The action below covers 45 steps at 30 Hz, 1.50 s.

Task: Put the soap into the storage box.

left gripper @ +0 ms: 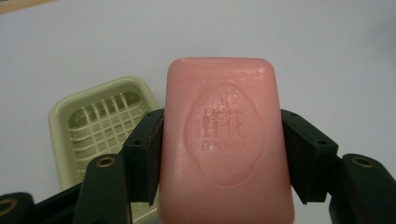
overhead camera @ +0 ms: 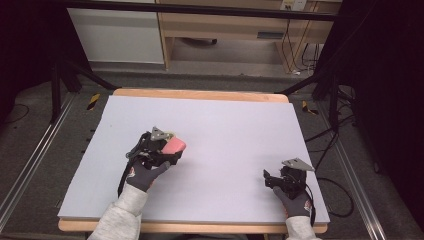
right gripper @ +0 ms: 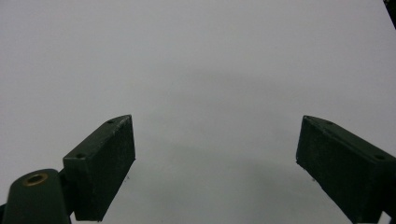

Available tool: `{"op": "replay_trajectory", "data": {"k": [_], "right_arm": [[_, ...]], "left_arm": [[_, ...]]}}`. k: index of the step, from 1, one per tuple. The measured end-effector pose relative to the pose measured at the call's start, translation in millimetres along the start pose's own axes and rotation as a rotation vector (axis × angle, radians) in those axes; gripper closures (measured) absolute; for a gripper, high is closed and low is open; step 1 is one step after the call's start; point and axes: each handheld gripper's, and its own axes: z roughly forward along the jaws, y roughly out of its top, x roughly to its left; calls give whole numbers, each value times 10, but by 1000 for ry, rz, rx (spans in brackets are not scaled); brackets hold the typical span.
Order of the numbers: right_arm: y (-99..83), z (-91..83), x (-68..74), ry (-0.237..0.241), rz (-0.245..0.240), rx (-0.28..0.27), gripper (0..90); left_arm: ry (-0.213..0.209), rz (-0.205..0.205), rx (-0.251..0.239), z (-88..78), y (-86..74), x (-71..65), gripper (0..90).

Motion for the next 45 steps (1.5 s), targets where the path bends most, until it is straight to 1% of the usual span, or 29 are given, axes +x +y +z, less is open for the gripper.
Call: {"op": "replay_trajectory", "data": {"k": [10,16,21,22,28,35,39,42,43,45], "right_arm": [[2,4,9,1,-6,2,119],[3,4,9,1,-5,2,119],[6,7,19,1,-8,1,118],[6,8,19,2,-8,1,118],[7,14,27,0,-7,4,117],[8,18,29,0,-7,6,115],[9,20,30,-1,-8,4,115],[9,23,35,-1,-9,5,114],[9,24,34,-1,-14,6,114],[9,27,38,-1,-14,8,114]], "left_arm": [[34,-34,8,28,-14,176,372],[45,-47,11,48,-21,234,372],[64,-55,23,83,-43,290,372],[67,-64,20,96,-51,298,372],[84,-67,31,127,-65,339,372],[92,-82,28,162,-66,385,372],[98,-81,32,178,-63,418,372],[103,-92,30,199,-66,439,372],[108,-89,33,204,-66,451,372],[108,-95,35,218,-68,471,372]]}}
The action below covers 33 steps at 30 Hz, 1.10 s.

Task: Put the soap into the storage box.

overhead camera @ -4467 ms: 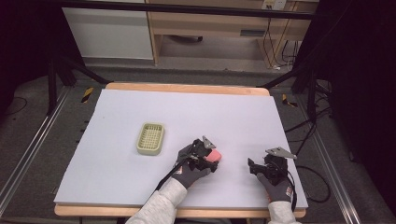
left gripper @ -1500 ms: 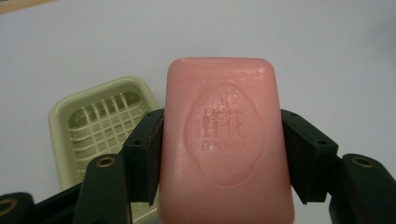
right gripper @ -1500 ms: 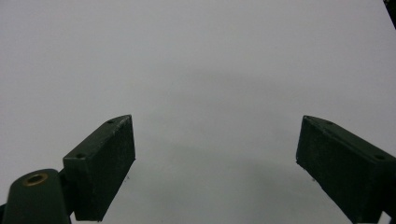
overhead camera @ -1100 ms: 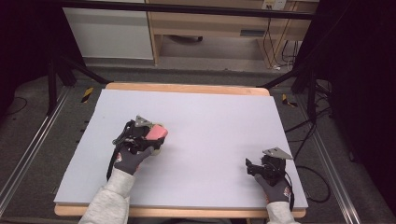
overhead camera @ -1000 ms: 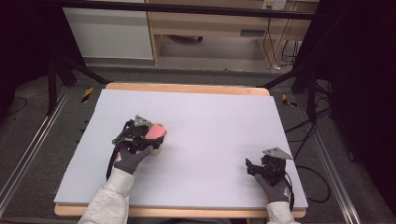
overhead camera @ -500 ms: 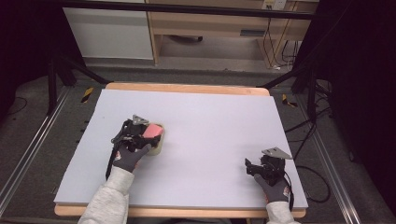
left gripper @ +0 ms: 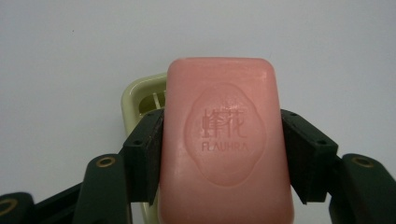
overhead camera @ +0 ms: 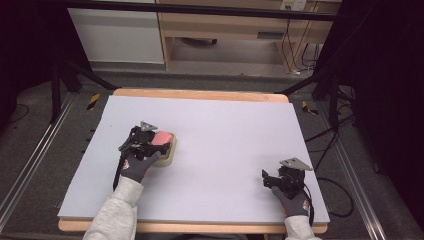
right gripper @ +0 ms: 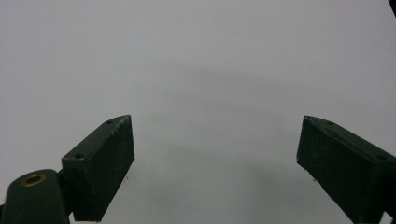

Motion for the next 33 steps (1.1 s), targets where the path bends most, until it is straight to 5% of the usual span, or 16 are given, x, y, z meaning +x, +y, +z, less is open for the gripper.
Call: {"op": "replay_trajectory", "data": {"k": [33], "right_arm": [[1,11,9,-8,-3,3,110]], "left_arm": [[38,-7,44,204,-87,20,372]]}}
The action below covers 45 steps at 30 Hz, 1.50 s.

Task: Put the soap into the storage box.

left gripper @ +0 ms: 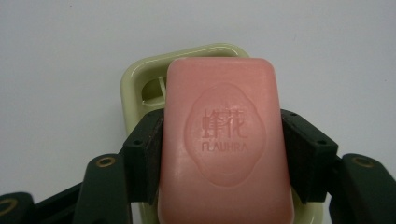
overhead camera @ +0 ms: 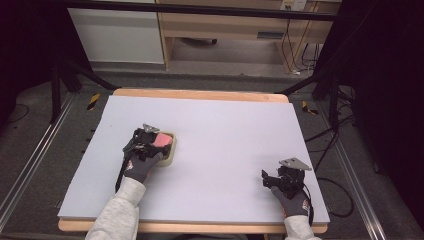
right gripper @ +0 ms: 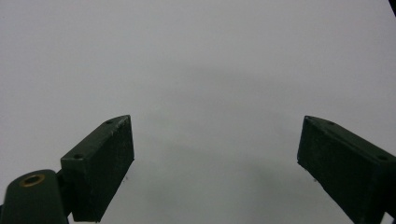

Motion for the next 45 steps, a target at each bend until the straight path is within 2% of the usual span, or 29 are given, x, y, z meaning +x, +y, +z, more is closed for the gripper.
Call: {"op": "replay_trajectory", "data": {"k": [19,23,29,36,45], "right_arm": [[0,1,3,-1,-2,3,105],[0,-2,5,0,-3,2,104],[1,-4,7,-2,-2,2,101],[-2,-19,-5,-9,7,-4,97],[-3,-39,-29,-15,14,-14,87]], "left_arm": [[4,-19,8,46,-26,6,371],[-8,-24,6,42,-27,18,369],[-28,-43,-46,-51,5,35,343],[-43,3,-83,-211,40,-12,310],[-63,7,-130,-419,-29,18,285]]}}
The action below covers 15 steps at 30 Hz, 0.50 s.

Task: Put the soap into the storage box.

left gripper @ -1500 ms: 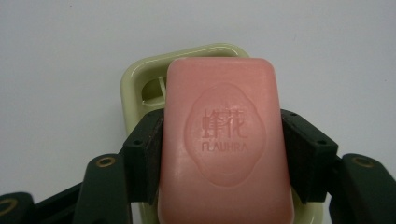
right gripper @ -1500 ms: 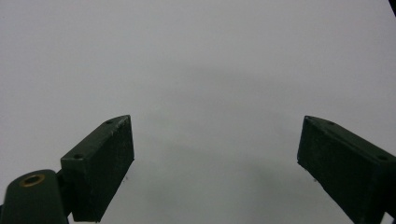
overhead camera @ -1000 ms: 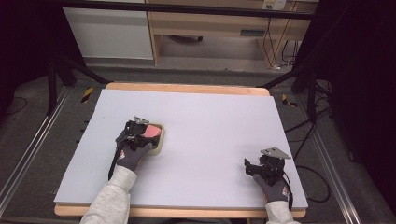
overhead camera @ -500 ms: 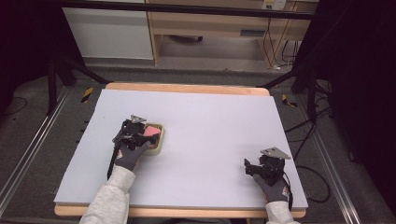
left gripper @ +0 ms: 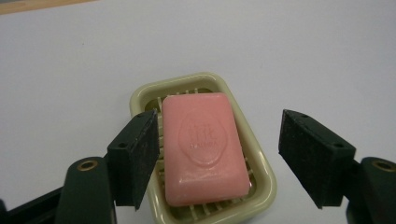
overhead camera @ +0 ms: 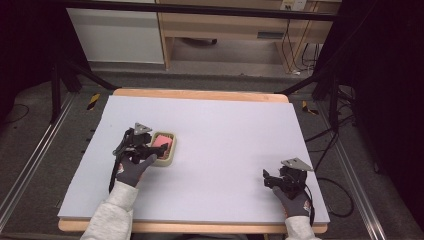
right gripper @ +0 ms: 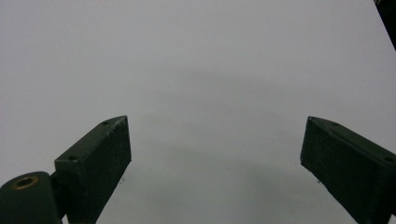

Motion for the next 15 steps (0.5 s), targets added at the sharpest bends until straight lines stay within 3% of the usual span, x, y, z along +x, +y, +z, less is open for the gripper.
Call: {"op": "replay_trajectory", "data": {"k": [6,10,15], "right_arm": [[-18,-27,-59,-8,27,-7,75],[-19,-26,-57,-6,19,-2,74],[-23,-35,-63,-14,18,-4,69]], "left_arm": [[-10,25,-28,-133,-137,30,254],[-23,4,-33,-206,-273,83,253],[-9,4,-47,-312,-414,156,239]]}}
